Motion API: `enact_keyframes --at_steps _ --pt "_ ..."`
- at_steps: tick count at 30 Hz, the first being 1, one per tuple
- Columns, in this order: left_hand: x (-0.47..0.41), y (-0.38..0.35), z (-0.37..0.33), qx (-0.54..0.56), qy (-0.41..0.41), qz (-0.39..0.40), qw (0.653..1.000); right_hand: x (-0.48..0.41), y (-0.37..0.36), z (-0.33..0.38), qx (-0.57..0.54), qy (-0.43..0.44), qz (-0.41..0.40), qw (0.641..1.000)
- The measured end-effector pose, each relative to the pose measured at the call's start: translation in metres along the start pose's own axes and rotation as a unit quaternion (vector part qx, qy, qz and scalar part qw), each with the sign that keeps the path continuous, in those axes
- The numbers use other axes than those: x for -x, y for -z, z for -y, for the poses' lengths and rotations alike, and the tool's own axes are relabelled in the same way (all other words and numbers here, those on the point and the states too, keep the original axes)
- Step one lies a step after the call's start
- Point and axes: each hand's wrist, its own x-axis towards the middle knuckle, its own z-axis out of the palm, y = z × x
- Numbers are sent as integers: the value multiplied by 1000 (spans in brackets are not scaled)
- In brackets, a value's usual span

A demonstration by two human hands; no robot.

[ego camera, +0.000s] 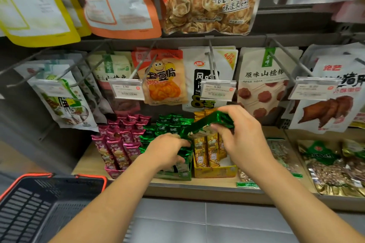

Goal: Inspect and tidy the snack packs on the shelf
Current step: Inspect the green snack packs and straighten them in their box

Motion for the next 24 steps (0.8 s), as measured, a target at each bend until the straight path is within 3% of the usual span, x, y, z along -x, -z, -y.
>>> enact_keyframes --at_steps 6,14,19,24 --pt "5 -2 4 -19 -20 -8 1000 -23 -40 1 101 -18 113 988" --pt "10 -5 8 -34 -47 -1 998 -39 -85 -16 109 -125 204 965" --pt "9 -11 12 -30 -34 -30 999 -50 -97 -23 179 -100 193 960" --pt "6 -15 15 -21 -23 -44 999 -60 -84 -24 136 -92 83 983"
